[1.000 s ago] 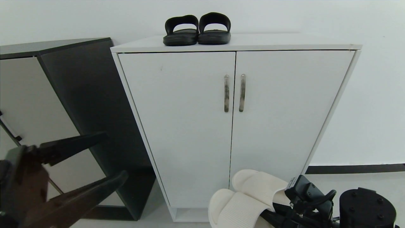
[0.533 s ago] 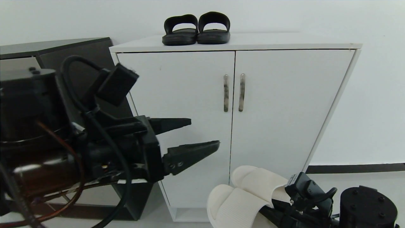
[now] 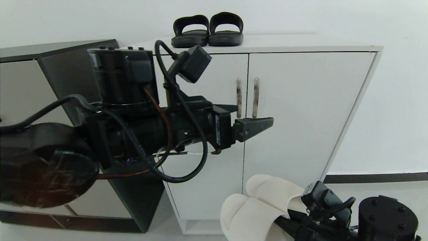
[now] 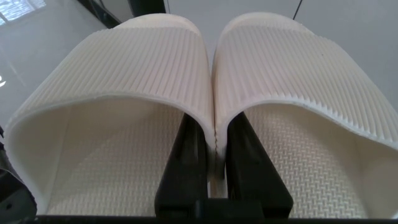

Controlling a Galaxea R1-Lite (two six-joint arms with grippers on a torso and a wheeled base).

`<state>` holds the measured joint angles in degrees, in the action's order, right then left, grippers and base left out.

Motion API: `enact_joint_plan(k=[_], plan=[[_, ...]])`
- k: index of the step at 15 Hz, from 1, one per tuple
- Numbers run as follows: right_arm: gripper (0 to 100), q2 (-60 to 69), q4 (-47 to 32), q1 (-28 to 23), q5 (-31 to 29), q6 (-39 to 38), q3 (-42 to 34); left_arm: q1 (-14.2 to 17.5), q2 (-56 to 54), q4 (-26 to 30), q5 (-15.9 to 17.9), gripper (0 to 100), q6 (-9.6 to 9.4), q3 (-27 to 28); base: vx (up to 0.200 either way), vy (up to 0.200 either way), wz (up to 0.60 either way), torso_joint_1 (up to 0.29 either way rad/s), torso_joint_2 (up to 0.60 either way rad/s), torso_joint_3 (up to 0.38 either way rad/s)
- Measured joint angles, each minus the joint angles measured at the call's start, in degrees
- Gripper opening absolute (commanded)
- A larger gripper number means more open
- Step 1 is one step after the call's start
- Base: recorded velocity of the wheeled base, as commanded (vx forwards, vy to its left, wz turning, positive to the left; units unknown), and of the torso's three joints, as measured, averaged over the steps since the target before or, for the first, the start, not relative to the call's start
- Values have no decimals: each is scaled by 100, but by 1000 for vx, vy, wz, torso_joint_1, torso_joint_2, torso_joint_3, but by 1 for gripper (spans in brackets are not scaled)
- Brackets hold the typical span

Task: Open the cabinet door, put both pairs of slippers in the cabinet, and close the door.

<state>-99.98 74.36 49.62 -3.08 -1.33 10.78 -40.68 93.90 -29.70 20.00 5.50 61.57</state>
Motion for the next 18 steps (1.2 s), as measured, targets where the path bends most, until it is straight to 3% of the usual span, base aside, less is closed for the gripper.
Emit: enact_joint_plan(k=[2, 3, 5, 6, 9, 11, 18], plan=[[0, -2, -2, 0, 0, 0, -4, -13, 312, 15, 143, 100, 468, 429, 0, 0, 0, 0, 0, 0], [0, -5, -2, 0, 0, 2, -6, -22, 439, 20, 413, 100, 758, 645, 0, 0, 0, 0, 0, 0], [0, -7, -2, 2, 0, 0, -9, -27, 603, 105, 635, 100, 941, 890, 0, 0, 0, 0, 0, 0], [0, -7, -2, 0, 0, -1, -9, -27, 681, 158, 621, 100, 944, 1001, 0, 0, 0, 0, 0, 0], [0, -11, 2, -30, 0, -6, 11, -66, 937, 208, 40, 100, 811, 1384, 0, 0, 0, 0, 0, 0], [0, -11, 2, -74, 0, -6, 20, -118, 1036, 217, -129, 100, 763, 1571, 0, 0, 0, 0, 0, 0], [0, 2, 4, -96, 2, -9, 13, 118, 1282, 230, -165, 100, 728, 1753, 0, 0, 0, 0, 0, 0]])
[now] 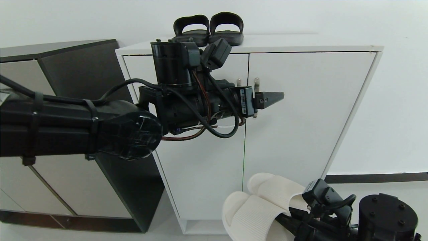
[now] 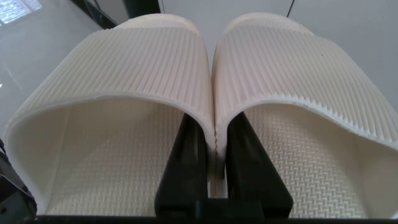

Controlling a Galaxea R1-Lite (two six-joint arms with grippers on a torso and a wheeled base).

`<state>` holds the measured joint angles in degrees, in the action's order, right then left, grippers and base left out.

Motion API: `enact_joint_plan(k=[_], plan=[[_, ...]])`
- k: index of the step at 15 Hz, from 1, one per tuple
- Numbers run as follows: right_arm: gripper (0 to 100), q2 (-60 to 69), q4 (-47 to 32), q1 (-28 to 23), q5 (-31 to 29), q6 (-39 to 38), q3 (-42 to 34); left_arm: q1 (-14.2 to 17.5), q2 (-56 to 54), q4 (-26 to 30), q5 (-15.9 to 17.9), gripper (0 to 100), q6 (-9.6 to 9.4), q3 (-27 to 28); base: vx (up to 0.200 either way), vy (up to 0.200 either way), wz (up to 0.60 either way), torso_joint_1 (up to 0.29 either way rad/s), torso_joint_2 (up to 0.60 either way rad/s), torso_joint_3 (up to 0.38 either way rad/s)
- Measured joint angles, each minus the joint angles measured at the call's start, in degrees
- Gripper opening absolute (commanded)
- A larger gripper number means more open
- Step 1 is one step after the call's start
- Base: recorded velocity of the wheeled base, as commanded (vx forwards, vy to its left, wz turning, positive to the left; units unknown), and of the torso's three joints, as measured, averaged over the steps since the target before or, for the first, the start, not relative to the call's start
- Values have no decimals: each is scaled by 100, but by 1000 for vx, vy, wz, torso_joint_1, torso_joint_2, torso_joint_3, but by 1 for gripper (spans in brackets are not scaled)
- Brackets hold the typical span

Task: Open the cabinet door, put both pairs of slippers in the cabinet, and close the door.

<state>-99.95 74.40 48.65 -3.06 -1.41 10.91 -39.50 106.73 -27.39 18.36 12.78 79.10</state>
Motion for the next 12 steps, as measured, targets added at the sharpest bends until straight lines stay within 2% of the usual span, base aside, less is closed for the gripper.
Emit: enact_joint_plan(k=[8, 9, 12], plan=[[0, 1, 0, 2, 0, 2, -33, -16, 413, 200, 0, 100, 5, 524, 0, 0, 0, 0, 0, 0], [0, 1, 2, 0, -2, 0, -33, -22, 446, 200, 0, 0, 6, 553, 0, 0, 0, 0, 0, 0], [0, 4, 2, 7, 5, 0, -39, -50, 488, 205, -20, 0, 9, 577, 0, 0, 0, 0, 0, 0]])
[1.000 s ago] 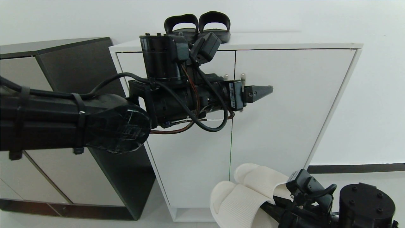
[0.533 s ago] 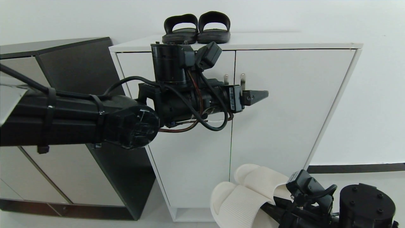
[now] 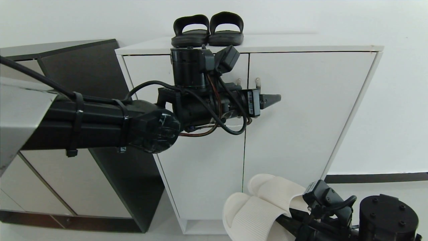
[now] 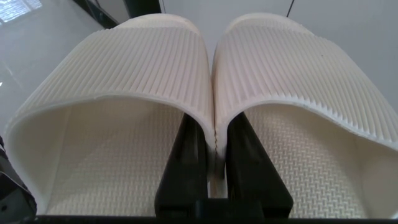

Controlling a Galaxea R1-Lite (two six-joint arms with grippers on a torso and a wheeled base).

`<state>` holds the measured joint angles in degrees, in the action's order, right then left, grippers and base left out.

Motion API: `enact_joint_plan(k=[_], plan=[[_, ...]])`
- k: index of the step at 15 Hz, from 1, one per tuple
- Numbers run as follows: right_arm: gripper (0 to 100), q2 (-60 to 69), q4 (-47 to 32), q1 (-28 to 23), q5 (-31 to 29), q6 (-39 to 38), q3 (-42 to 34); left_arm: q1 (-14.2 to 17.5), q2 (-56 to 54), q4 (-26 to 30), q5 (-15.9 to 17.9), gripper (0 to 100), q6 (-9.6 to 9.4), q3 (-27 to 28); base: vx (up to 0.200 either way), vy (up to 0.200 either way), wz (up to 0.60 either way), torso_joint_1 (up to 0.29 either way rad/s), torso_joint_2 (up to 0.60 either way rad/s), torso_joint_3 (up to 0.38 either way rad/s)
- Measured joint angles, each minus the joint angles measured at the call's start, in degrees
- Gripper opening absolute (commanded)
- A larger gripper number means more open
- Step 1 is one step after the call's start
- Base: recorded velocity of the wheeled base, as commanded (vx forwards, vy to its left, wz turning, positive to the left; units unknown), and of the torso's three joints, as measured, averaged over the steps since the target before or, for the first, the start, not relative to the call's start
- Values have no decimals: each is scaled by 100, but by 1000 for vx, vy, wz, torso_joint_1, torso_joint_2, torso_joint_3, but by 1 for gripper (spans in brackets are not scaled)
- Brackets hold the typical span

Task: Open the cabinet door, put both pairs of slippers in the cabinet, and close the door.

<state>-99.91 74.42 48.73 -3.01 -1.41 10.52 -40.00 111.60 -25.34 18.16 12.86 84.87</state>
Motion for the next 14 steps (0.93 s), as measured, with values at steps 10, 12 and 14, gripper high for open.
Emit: enact_joint_plan(k=[10, 12, 14], plan=[[0, 441, -50, 278, 599, -2, -466, -468, -521, -49, 15, 0, 16, -666, 0, 0, 0, 0, 0, 0], [0, 540, -57, 373, 605, 0, -542, -529, -813, -55, 23, 0, 18, -1037, 0, 0, 0, 0, 0, 0], [0, 581, -110, 466, 599, 5, -590, -551, -1172, -66, 22, 0, 18, -1462, 0, 0, 0, 0, 0, 0]])
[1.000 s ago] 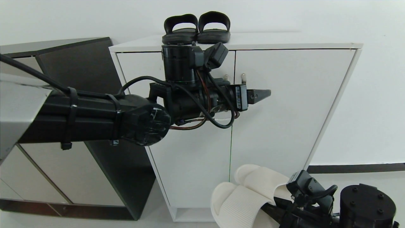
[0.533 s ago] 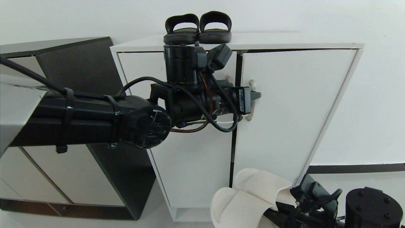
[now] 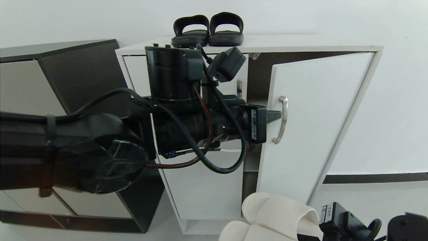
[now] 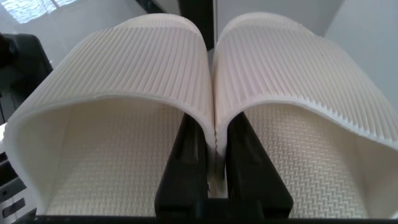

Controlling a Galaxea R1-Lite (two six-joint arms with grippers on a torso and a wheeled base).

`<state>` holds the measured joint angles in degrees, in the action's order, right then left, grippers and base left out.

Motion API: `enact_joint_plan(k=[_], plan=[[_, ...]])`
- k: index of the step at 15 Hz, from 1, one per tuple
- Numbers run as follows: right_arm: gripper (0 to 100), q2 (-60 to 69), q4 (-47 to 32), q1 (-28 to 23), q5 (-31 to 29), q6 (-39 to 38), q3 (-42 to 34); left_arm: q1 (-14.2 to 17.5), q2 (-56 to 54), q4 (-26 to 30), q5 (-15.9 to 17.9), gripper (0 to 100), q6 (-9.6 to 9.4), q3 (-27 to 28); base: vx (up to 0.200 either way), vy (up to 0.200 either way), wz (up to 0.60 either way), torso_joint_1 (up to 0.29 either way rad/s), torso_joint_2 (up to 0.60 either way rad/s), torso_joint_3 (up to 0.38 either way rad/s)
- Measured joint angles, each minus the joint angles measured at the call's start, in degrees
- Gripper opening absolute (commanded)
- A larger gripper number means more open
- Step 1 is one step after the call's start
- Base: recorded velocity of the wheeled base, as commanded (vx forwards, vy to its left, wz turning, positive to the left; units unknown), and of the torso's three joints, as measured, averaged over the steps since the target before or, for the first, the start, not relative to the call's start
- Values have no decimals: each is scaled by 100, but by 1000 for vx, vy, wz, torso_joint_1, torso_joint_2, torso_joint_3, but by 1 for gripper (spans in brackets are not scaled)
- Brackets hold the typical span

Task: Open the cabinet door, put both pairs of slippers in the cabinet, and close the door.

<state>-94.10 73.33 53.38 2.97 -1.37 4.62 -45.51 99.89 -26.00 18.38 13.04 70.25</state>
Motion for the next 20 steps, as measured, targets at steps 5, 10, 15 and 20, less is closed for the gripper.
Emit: enact_joint_plan(k=[5, 10, 15, 20], plan=[[0, 20, -118, 168, -11, 15, -18, 249, -700, -98, 20, 0, 34, -767, 0, 0, 0, 0, 0, 0], [0, 6, -479, 354, -20, 77, -30, 646, -105, -996, 0, 0, 595, -254, 0, 0, 0, 0, 0, 0], [0, 5, -506, 397, -16, 110, -30, 697, 463, -976, 4, 0, 624, 386, 0, 0, 0, 0, 0, 0], [0, -107, -506, 505, -2, 79, -110, 433, 639, -958, -29, 0, 628, 511, -120, 0, 0, 1, 2, 0]])
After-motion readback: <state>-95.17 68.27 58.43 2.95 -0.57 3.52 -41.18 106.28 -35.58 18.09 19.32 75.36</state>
